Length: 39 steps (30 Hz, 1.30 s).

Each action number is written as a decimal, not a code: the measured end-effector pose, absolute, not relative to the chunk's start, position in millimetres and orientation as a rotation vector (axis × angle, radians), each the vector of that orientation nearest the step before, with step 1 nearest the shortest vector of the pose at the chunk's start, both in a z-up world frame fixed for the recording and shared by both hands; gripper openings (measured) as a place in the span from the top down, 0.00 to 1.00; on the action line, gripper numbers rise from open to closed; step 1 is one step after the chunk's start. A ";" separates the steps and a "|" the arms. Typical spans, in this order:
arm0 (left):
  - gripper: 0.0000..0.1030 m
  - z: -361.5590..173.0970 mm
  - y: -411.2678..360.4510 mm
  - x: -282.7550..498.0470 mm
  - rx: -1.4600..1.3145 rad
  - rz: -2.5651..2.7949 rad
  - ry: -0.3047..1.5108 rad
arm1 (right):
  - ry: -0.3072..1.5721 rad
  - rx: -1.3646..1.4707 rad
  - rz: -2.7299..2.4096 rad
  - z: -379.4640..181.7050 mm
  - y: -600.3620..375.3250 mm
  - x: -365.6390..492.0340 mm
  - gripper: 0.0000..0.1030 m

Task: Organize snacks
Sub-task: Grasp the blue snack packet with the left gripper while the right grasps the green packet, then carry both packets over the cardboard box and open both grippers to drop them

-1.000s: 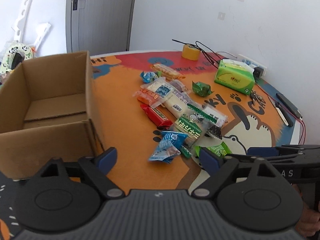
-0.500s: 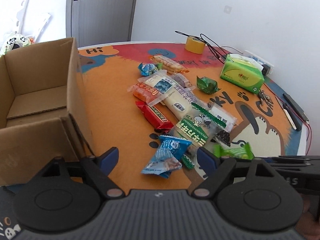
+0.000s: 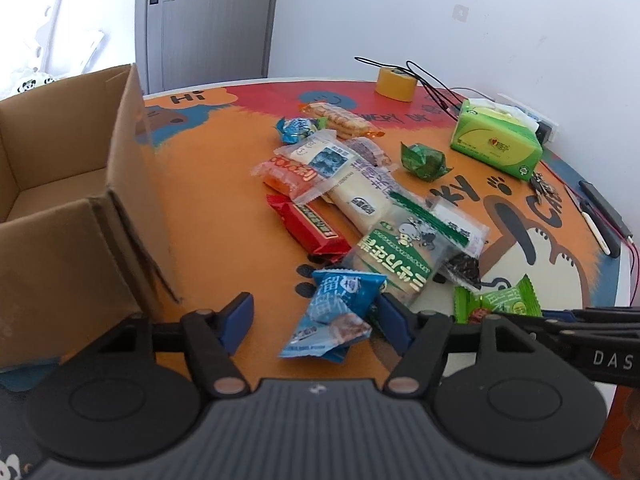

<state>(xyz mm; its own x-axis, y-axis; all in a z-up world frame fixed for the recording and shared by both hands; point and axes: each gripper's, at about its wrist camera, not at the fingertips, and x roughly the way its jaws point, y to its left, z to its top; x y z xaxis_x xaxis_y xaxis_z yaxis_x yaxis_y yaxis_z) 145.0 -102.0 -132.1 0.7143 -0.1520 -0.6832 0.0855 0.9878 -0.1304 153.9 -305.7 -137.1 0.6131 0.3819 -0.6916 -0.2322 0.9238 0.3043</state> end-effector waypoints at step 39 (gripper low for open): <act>0.72 -22.2 -55.7 90.3 -0.163 -0.076 0.429 | 0.585 0.216 0.482 -60.7 -261.7 154.8 0.76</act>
<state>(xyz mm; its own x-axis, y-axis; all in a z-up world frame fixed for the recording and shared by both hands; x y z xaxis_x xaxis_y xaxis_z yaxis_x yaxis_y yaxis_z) 90.3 -55.7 -22.2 0.9067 -0.1080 -0.4078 0.0393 0.9841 -0.1732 154.8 -261.7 -60.7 0.7271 0.4937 -0.4770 -0.3737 0.8675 0.3283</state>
